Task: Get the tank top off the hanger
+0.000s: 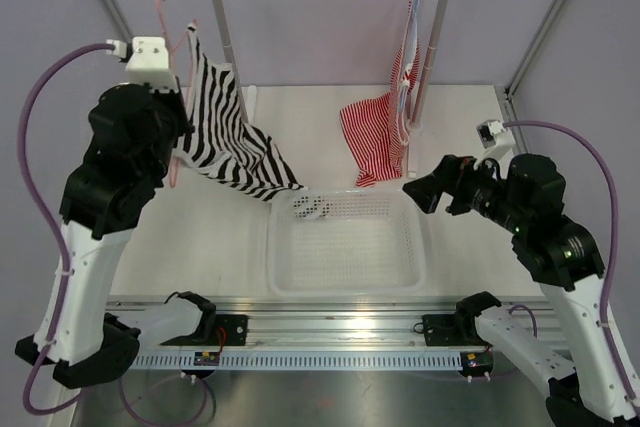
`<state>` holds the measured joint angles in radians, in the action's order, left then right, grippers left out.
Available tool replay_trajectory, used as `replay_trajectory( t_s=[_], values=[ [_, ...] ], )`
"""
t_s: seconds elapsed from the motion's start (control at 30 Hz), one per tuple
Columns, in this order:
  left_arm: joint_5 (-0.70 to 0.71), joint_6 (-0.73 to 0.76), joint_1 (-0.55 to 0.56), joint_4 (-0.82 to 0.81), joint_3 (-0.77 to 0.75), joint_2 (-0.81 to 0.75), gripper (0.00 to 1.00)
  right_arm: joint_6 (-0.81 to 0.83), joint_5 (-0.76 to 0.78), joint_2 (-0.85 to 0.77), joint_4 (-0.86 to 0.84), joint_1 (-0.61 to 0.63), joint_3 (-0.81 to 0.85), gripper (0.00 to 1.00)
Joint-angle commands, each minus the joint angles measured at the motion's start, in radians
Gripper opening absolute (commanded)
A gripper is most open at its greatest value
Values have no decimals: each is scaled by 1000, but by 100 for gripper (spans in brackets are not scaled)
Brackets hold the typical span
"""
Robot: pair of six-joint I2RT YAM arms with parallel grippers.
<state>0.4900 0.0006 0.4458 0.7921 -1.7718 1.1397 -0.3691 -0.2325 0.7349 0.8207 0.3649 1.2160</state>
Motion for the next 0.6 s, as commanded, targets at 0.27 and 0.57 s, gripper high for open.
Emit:
replay_trajectory(
  t_s=[0.27,0.57],
  values=[
    [124,52,-6,76,-55,-195,0,-82,-264,251,-353,5,44,100],
    [-119,-98,-5,237,33,-326,0,-99,-384,441,-566,155,111,99]
  ],
)
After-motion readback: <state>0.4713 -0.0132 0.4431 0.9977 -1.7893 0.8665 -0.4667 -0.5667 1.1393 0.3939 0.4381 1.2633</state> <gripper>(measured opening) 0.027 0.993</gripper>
